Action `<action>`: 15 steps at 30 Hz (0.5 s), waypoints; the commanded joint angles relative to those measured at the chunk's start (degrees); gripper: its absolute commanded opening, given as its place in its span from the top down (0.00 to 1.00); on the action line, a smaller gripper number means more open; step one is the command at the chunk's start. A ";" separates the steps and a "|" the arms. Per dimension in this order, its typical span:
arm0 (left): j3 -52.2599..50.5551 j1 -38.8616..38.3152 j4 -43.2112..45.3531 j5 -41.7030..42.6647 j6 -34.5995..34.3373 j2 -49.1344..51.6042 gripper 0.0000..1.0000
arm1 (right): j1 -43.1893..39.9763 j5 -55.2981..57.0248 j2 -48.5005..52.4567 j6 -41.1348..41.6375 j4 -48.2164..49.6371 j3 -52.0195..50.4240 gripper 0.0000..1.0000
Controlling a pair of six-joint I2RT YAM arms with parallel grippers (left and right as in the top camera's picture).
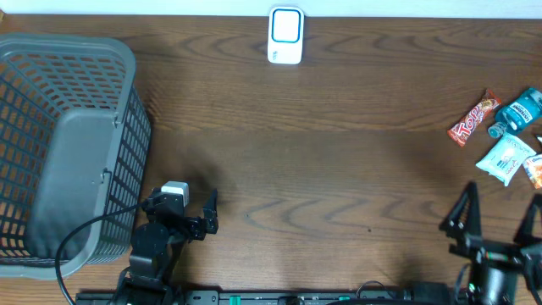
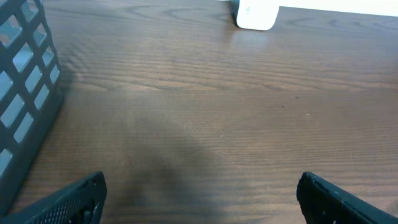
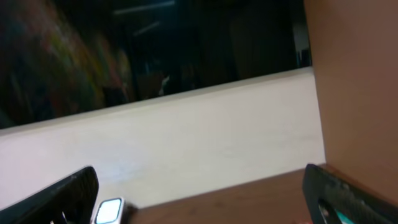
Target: Scan the item barcode
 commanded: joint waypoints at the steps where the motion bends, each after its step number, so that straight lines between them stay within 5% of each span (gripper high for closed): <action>1: -1.25 -0.17 -0.66 0.52 0.72 -0.04 0.02 | 0.22 0.31 -0.42 0.79 3.76 -5.27 0.01; 15: -1.25 -0.17 -0.66 0.52 0.72 -0.04 0.02 | 0.07 0.31 -0.48 0.79 35.17 -30.38 0.01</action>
